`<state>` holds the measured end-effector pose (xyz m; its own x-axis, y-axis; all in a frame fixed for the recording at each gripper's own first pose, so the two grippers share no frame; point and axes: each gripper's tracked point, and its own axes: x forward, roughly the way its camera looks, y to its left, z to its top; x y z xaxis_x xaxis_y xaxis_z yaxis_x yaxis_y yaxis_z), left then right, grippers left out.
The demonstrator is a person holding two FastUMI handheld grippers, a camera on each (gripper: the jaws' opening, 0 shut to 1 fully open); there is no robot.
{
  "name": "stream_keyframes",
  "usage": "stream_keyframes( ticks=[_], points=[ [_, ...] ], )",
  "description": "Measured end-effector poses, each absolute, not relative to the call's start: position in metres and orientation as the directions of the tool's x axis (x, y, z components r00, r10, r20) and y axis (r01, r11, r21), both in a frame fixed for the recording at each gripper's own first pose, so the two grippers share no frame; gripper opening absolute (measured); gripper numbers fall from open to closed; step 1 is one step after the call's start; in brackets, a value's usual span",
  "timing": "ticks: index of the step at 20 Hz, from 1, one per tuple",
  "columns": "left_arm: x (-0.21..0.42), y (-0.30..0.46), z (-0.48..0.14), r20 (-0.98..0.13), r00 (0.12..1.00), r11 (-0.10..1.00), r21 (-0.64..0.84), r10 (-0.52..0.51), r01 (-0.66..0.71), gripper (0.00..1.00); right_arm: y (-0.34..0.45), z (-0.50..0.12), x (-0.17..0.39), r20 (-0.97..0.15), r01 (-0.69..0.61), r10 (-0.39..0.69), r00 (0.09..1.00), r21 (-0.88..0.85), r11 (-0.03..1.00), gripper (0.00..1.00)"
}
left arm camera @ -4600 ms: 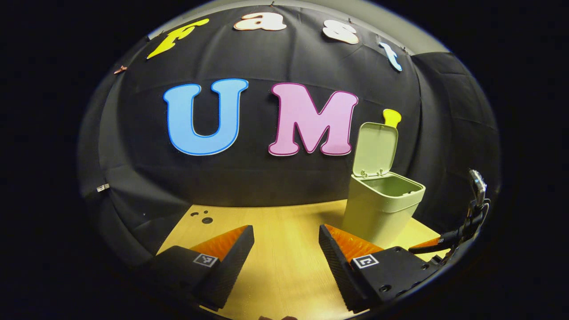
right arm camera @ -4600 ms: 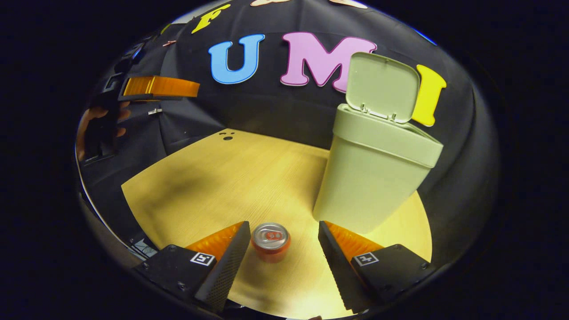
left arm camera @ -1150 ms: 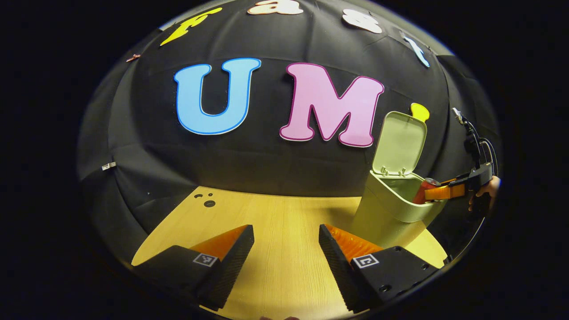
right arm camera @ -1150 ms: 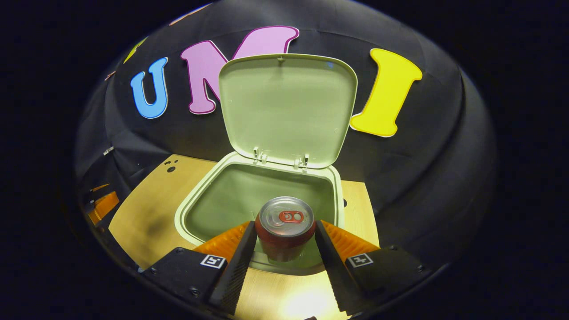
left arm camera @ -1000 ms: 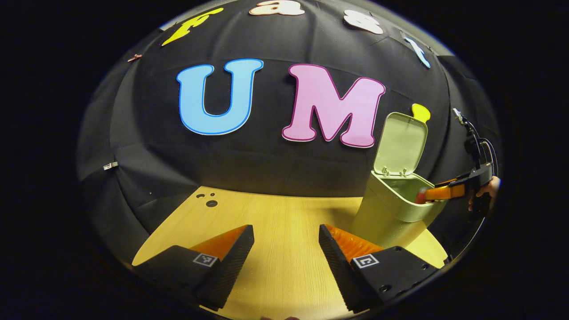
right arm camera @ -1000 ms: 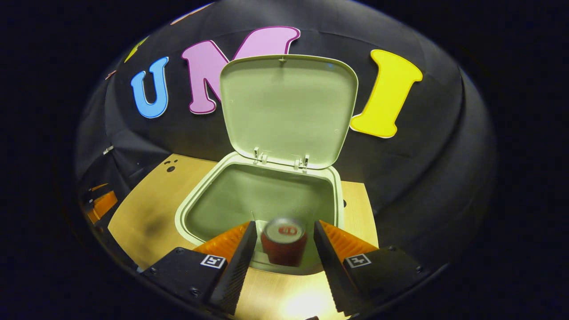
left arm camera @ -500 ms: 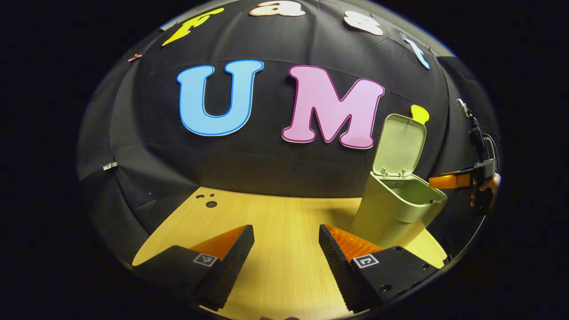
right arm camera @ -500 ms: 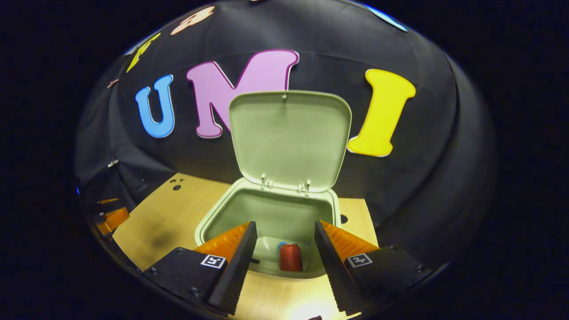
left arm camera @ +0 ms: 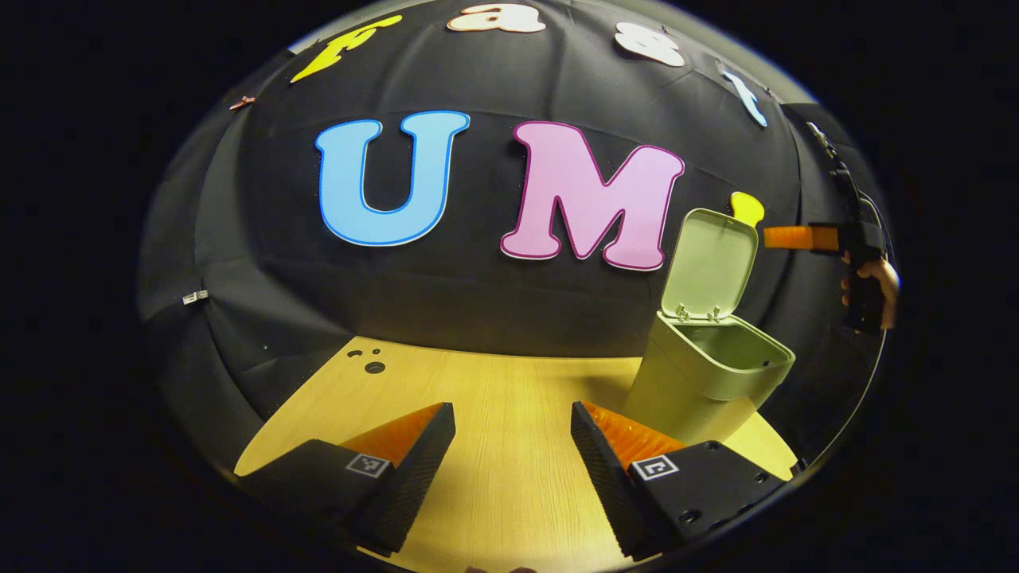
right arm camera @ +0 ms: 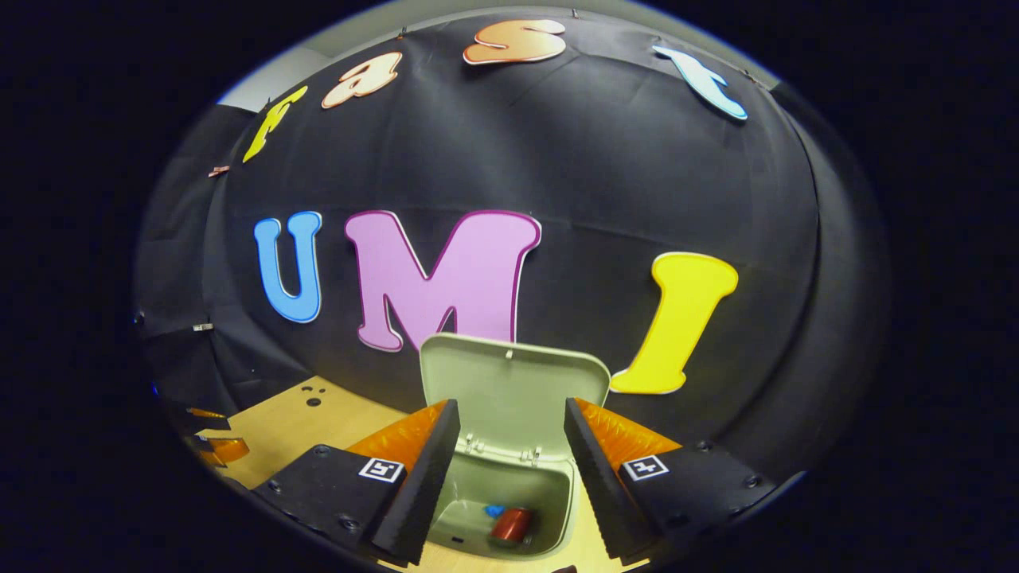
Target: Press the lid of the desktop garbage bin to open it, pick up the crumpled paper on the desktop and throw it into the bin, then pick up the pop can on the desktop and drop it into the bin, and finally close the garbage bin lid.
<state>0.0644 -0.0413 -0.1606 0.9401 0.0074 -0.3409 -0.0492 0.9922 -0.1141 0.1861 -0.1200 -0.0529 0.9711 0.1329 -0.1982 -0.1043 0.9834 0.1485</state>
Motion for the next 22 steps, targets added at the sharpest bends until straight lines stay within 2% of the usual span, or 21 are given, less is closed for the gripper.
stream_keyframes(
  ticks=[5, 15, 19, 22],
  points=[
    [0.062, -0.044, -0.159, -0.337, 0.942, 0.992, -0.115, 0.005, -0.046, 0.95, -0.123, -0.015, 0.217, -0.117, -0.108, 0.122, 0.986, 0.12, 0.987, 0.83],
    [0.047, -0.028, -0.157, -0.34, 0.94, 0.99, -0.117, 0.039, -0.083, 0.95, -0.113, -0.041, 0.28, -0.201, -0.072, 0.097, 0.975, 0.128, 0.989, 0.83],
    [0.043, -0.017, -0.162, -0.347, 0.936, 0.987, -0.122, 0.054, -0.102, 0.94, -0.108, -0.05, 0.267, -0.227, -0.083, 0.116, 0.967, 0.152, 0.985, 0.84],
    [0.044, -0.018, -0.162, -0.345, 0.937, 0.987, -0.131, 0.046, -0.096, 0.95, -0.107, -0.065, 0.246, -0.257, -0.094, 0.116, 0.959, 0.098, 0.991, 0.86]
  ],
)
